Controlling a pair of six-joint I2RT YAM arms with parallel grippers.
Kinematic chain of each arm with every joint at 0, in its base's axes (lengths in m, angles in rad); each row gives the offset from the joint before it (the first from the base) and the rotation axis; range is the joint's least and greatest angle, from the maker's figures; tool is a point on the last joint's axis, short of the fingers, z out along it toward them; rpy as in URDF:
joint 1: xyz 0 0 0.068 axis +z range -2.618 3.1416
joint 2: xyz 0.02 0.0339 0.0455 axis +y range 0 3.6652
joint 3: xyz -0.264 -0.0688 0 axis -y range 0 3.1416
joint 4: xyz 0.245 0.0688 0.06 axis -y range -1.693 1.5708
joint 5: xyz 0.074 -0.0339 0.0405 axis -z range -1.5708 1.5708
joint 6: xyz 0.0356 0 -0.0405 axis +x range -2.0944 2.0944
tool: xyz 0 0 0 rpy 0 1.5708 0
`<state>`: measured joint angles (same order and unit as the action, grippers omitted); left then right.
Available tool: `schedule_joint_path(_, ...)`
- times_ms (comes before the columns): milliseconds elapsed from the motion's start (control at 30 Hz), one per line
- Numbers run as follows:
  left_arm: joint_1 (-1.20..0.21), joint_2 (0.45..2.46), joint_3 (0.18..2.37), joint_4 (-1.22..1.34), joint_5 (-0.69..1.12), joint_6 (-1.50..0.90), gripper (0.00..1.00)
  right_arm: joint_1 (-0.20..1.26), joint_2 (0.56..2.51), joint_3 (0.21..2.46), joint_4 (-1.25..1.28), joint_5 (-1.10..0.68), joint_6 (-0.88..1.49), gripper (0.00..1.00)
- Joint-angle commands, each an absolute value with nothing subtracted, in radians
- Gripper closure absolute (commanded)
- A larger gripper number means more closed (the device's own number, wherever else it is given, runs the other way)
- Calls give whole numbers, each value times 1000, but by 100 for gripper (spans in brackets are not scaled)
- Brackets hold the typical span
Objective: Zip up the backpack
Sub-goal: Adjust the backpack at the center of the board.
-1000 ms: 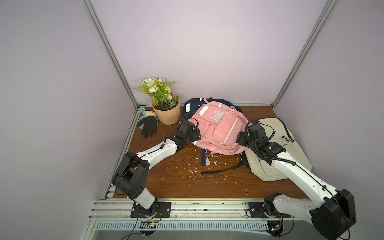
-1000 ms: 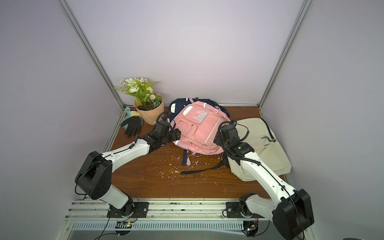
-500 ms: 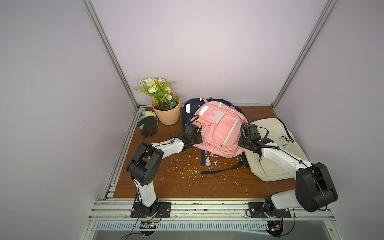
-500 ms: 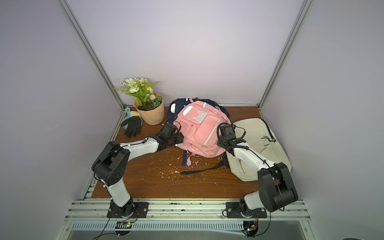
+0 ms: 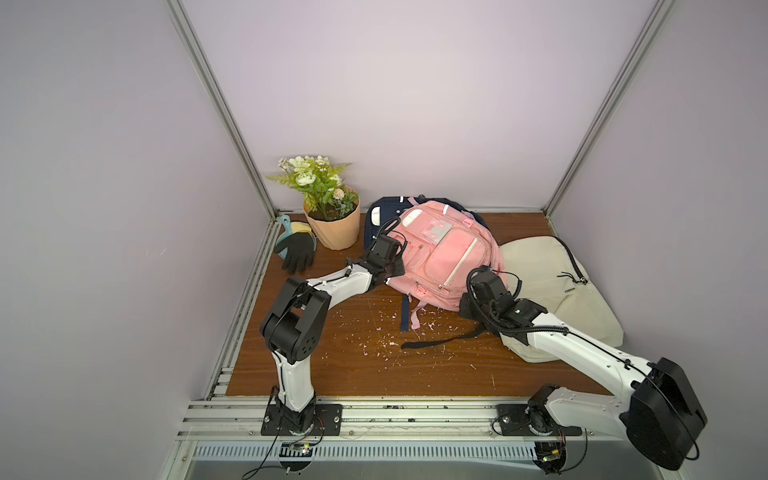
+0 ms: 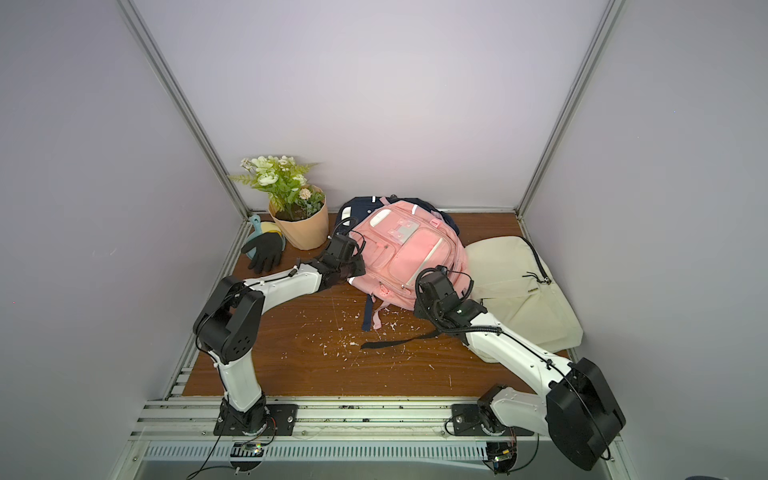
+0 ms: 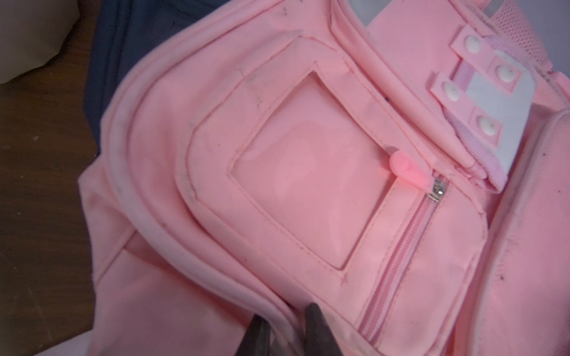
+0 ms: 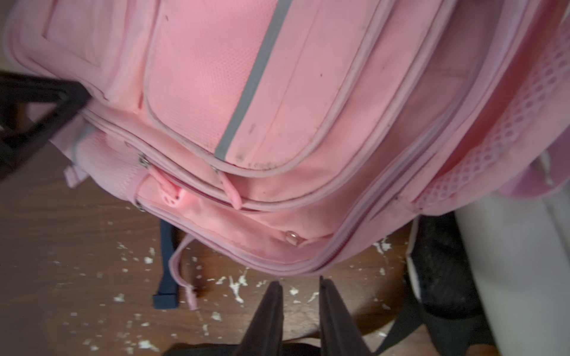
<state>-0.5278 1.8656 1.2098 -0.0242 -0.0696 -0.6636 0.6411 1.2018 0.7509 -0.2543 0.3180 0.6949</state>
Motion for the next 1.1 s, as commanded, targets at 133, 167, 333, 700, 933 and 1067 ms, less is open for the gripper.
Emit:
schedule_joint_path(133,-512,1918,1223,-20,-87,-663,63,558,1248,848,-295,471,671,43)
schedule_joint_path(167,-513,1925,1227,-20,-82,-667,60,534,1265,863,-292,470,664,41)
schedule_joint_path(333,-519,1955,1244,-21,-75,-678,51,427,1384,946,-278,483,633,36)
schedule_joint_path(700,-523,2005,1273,-37,-81,-691,59,403,1523,986,-283,488,658,60)
schedule_joint_path(933,-520,2010,1287,-51,-110,-677,79,472,1395,884,-272,463,683,95)
schedule_joint_path(1067,-512,2000,1289,-55,-117,-672,92,540,1322,842,-268,434,710,100)
